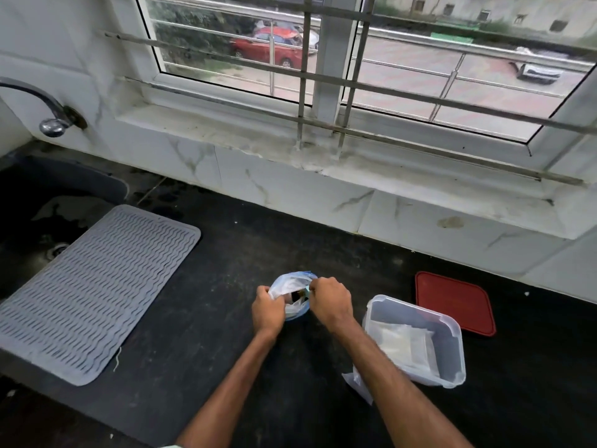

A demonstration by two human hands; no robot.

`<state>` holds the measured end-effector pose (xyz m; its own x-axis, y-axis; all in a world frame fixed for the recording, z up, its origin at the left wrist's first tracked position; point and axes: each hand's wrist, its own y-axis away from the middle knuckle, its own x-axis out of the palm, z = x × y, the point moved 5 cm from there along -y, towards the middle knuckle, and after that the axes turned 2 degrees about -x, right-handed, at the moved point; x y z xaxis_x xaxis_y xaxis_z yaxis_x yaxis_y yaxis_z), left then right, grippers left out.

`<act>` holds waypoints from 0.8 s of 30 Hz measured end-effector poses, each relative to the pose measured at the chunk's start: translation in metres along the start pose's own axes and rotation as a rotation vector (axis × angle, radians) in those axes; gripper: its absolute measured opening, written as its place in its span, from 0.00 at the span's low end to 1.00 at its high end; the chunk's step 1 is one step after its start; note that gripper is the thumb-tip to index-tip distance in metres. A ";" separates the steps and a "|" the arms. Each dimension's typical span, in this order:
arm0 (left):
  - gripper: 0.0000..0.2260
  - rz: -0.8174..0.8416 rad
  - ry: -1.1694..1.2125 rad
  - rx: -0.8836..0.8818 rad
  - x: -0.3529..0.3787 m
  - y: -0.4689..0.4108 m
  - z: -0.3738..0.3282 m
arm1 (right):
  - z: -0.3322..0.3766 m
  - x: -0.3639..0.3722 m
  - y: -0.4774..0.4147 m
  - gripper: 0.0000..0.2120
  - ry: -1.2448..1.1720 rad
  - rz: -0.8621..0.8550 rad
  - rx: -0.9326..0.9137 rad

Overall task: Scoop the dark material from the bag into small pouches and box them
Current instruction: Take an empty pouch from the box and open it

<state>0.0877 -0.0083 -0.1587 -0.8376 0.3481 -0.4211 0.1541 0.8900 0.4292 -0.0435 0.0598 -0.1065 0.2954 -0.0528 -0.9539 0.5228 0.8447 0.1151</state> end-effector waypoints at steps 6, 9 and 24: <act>0.15 0.152 -0.104 0.079 0.015 -0.019 -0.002 | -0.003 0.003 -0.008 0.11 -0.118 0.020 0.126; 0.12 0.105 -0.186 0.080 0.016 -0.028 0.000 | -0.012 0.012 -0.007 0.12 -0.267 0.044 0.260; 0.01 0.257 0.099 0.021 0.019 -0.048 -0.004 | -0.026 0.027 -0.003 0.08 -1.009 0.165 0.760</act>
<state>0.0622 -0.0455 -0.1843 -0.8167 0.5337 -0.2195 0.3785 0.7825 0.4944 -0.0582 0.0693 -0.1393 0.6999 -0.6392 -0.3188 0.6481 0.3807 0.6596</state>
